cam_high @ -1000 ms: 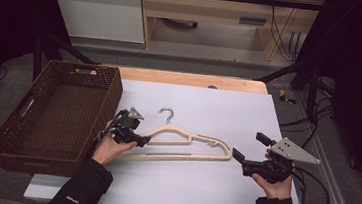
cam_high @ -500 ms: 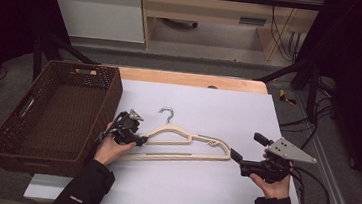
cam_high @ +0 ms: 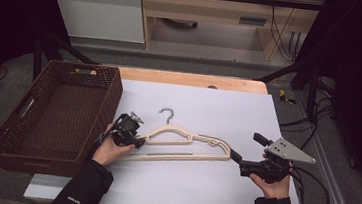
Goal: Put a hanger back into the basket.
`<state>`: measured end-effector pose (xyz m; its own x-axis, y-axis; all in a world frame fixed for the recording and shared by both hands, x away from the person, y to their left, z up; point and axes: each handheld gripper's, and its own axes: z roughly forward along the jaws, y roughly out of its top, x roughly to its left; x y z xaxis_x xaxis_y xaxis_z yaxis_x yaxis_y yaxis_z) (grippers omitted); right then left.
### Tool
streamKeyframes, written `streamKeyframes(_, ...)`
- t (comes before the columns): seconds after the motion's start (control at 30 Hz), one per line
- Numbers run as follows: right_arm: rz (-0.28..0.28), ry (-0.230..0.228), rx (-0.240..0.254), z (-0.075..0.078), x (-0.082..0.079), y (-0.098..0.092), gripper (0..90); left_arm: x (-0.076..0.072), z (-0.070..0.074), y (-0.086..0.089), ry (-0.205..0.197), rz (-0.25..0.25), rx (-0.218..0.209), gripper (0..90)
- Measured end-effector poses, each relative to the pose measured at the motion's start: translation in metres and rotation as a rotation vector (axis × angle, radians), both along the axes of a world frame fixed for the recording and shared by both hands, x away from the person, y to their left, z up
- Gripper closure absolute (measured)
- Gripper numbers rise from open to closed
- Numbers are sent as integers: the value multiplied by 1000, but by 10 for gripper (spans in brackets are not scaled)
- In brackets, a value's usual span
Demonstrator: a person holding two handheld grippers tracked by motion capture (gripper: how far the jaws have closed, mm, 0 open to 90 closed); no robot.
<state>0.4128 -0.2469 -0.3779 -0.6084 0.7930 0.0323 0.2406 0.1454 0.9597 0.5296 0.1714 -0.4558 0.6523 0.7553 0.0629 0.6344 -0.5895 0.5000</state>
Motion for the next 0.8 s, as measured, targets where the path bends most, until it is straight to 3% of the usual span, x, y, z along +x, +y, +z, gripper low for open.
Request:
streamKeyframes(0.13,-1,0,-1,0,0,0,43,-2,1,-1,-19,5,30,636)
streamKeyframes(0.5,0,1,-1,0,0,-1,44,-5,5,-2,-40,-18,64,693)
streamKeyframes(0.73,3,0,-2,0,0,0,44,-11,10,-1,-46,-39,55,793)
streamKeyframes(0.8,3,0,-3,0,0,0,44,-13,12,1,-34,-27,31,794)
